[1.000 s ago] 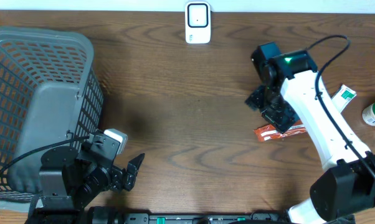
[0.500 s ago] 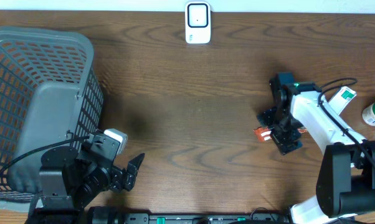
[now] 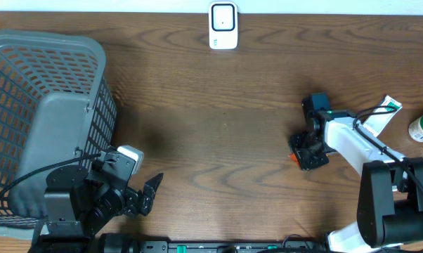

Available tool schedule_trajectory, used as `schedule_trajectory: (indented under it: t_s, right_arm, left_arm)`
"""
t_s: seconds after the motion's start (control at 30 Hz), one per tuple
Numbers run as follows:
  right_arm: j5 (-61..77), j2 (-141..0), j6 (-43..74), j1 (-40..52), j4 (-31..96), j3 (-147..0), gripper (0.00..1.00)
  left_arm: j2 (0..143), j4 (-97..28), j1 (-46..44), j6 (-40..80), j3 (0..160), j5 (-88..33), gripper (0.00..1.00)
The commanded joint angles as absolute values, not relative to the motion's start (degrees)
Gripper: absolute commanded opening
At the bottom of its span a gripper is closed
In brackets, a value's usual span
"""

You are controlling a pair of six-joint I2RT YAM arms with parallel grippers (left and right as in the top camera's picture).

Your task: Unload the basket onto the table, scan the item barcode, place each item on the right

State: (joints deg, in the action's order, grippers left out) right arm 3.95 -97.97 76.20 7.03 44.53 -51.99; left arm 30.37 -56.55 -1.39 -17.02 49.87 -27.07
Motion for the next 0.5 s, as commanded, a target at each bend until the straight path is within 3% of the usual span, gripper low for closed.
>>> schedule_trajectory:
  t_s: [0.0, 0.1, 0.47]
  right_arm:
    - [3.3, -97.9, 70.3, 8.8, 41.8, -50.8, 0.22]
    - [3.1, -97.9, 65.3, 11.2, 39.1, -50.8, 0.01]
    - [3.2, -97.9, 59.5, 22.6, 32.7, -50.8, 0.02]
  left_arm:
    - [30.3, -56.6, -1.4, -18.0, 49.8, -27.8, 0.87]
    - [30.3, -56.5, -1.4, -18.0, 49.8, -27.8, 0.87]
    - [30.3, -56.6, -1.4, -18.0, 49.8, -27.8, 0.87]
